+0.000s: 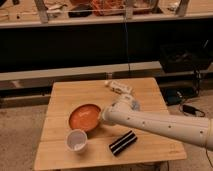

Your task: Drag the ceramic bowl in a circle

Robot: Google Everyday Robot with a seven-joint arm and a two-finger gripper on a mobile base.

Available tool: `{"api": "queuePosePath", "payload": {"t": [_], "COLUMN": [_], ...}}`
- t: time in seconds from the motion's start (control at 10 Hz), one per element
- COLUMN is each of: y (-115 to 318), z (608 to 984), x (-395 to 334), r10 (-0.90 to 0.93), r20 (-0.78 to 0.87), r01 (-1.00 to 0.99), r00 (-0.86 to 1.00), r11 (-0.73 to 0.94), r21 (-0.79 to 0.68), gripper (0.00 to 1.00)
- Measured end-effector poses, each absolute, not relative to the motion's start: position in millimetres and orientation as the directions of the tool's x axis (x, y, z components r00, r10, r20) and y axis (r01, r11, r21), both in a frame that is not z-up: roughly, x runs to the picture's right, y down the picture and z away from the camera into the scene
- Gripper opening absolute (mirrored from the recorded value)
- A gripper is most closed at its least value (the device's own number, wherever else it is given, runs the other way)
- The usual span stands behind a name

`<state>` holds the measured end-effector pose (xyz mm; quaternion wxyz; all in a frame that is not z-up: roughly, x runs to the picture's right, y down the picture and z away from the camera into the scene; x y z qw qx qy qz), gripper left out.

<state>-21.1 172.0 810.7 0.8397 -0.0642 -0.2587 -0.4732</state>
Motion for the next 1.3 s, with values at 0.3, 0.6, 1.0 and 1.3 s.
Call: {"api": "queuePosePath", "payload": {"t": [0.3, 0.6, 1.0, 1.3], "y": [129, 100, 89, 122], "z": [879, 912, 893, 846], "x": [11, 57, 89, 91], "r10": [-0.751, -0.734, -0.729, -0.748], "r20": [0.485, 0.451, 0.411, 0.409], "r01": [0.808, 0.779, 0.766, 0.792], "r00": [0.448, 0.508, 0.547, 0.523], "r11": [0.572, 0.614, 0.634, 0.604], "r21": [0.14, 0.123, 0.104, 0.092], "gripper": [0.02, 0.02, 0.02, 0.02]}}
